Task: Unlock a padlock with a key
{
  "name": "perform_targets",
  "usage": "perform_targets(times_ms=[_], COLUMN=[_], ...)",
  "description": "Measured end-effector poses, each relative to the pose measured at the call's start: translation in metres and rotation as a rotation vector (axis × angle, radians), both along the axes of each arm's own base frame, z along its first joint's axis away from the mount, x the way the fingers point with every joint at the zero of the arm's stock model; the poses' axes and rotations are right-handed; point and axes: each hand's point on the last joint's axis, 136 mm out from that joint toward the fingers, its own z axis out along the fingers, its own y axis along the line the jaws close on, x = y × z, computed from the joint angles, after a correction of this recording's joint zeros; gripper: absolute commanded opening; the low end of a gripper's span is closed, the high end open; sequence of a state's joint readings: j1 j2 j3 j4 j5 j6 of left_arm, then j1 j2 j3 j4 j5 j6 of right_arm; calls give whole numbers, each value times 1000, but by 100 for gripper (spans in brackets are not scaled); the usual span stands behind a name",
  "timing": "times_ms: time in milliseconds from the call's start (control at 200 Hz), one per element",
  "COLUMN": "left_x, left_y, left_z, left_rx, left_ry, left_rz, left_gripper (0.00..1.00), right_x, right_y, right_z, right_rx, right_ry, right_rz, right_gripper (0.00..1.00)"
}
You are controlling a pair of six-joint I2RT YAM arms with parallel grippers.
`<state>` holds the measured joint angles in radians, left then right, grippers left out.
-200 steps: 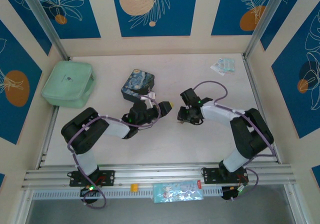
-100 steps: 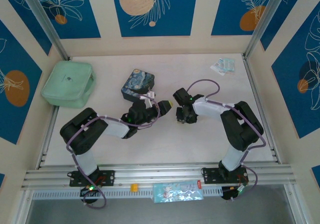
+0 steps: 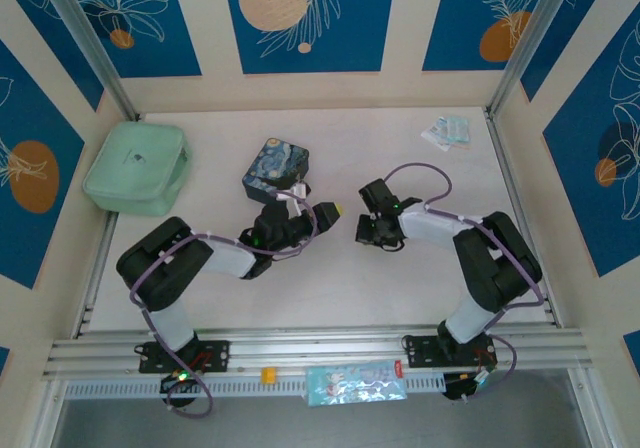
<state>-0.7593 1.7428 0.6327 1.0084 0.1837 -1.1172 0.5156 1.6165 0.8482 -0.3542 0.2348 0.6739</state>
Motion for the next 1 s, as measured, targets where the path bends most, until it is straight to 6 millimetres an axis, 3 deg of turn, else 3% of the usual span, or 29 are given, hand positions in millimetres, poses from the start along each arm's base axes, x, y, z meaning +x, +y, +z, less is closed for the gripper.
perform_targets(times_ms=[365,665,875,1000], left_x=[-5,-8,-10,-10], left_y=[-7,-11,-13,-13], left_z=[13,7,-4,-4], left_rx=[-63,-72,-74,-74], left_ry=[-14,3,36,36], left_rz=[-45,-74,-85,-85], left_gripper=[68,67,67,67], right_x=[-7,-7,-8,-13], right_y=[7,17,28,31], right_z=[26,50,58,43], right_rx=[121,224,312,319], right_ry=[-136,-254,-262,-199], right_rz=[139,210,250,246], right_gripper=[0,0,0,2])
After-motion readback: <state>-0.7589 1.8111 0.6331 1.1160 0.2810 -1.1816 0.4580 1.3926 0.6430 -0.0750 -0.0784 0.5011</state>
